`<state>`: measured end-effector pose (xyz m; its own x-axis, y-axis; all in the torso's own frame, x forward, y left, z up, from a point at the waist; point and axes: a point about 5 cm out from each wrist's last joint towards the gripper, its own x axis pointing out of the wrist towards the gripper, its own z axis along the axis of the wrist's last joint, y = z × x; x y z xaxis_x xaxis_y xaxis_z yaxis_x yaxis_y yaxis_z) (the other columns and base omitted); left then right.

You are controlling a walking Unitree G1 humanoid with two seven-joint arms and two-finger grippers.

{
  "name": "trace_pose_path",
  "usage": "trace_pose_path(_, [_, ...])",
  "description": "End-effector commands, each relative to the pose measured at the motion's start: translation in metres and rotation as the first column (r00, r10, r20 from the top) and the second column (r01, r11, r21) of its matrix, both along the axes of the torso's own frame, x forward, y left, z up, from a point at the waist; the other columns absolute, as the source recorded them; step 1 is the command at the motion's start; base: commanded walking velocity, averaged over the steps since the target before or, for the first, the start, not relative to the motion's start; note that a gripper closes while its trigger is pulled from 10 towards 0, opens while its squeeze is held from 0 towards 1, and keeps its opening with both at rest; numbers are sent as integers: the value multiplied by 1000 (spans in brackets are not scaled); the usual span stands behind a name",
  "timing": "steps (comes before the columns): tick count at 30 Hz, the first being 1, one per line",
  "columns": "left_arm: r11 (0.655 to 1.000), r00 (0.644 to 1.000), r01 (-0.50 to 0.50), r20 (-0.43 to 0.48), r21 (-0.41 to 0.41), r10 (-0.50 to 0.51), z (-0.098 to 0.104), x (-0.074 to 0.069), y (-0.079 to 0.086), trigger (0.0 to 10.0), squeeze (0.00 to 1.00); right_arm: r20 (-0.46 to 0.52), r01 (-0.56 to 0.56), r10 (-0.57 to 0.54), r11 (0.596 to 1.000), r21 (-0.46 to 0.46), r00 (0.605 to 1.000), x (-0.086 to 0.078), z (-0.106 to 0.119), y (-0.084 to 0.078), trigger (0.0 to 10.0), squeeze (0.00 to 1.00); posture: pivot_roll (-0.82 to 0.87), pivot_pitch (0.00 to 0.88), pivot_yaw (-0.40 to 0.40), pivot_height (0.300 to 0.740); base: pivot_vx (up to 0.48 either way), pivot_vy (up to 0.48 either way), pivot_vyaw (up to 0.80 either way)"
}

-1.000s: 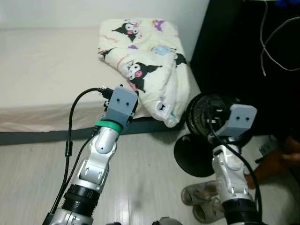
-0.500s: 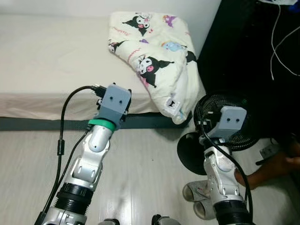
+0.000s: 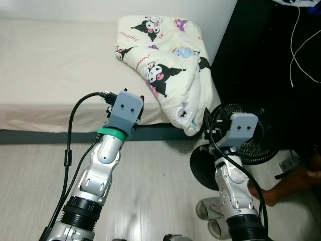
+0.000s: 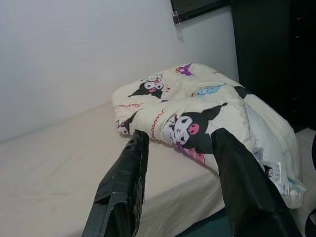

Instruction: Clean up the room

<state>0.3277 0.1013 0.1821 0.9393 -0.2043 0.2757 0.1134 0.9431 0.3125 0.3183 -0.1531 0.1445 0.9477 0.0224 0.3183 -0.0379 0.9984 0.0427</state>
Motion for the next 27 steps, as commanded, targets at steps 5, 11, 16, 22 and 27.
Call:
trace_pose_path(5, [1000,1000,-4,-14,11,4,-5,-1,0,10000,0,-24,4,-5,998,-59,1000,-3,-6,-1,10000,0,-67,57,34,740,428,0,0])
trace_pose_path(11, [1000,1000,-7,-16,10,7,-6,0,0,10000,0,-24,5,-7,998,-66,1000,-2,-5,-1,10000,0,-66,58,33,740,424,0,781])
trace_pose_path(16, [1000,1000,-7,-16,10,7,-6,0,0,10000,0,-24,5,-7,998,-59,1000,-2,-5,-1,10000,0,-65,57,32,740,406,0,0])
trace_pose_path(22, [1000,1000,-7,-15,10,7,-5,0,0,10000,0,-17,10,-10,999,-41,1000,-2,-4,-3,10000,0,-66,55,32,740,394,0,0])
trace_pose_path(27, [1000,1000,-2,-14,9,2,-5,0,-1,10000,0,-22,22,-22,999,-26,1000,-2,-4,-6,10000,0,-70,51,33,740,384,0,0])
